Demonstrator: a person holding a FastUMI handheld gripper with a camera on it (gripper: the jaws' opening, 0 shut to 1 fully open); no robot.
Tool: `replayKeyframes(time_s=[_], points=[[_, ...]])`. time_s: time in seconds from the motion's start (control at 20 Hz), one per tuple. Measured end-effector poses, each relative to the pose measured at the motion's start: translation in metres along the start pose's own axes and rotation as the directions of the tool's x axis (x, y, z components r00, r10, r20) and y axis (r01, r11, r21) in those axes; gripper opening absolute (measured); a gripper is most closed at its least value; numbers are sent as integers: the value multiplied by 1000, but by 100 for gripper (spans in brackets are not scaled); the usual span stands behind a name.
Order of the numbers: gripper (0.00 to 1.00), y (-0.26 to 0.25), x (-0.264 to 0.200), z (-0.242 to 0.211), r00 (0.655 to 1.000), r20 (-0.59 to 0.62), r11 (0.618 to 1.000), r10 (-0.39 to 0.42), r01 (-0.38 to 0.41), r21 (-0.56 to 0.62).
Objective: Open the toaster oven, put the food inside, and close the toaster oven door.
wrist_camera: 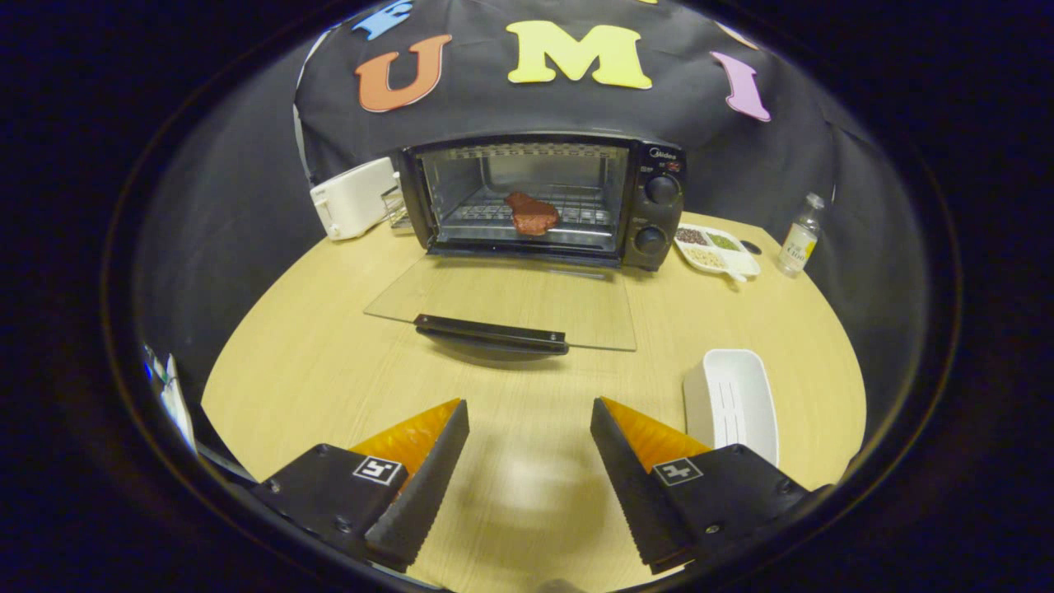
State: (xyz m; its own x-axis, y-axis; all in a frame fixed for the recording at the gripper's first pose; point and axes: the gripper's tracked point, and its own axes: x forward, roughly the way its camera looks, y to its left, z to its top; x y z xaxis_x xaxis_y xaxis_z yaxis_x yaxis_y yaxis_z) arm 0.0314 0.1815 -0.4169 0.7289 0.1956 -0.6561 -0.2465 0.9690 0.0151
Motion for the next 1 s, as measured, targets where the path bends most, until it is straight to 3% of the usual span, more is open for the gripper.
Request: replayKeyframes(time_s=[0.55,1.0], points=[[96,21,74,7,998,-64,999,-9,6,-39],[96,26,74,45,999,-36,1000,-1,0,-24]])
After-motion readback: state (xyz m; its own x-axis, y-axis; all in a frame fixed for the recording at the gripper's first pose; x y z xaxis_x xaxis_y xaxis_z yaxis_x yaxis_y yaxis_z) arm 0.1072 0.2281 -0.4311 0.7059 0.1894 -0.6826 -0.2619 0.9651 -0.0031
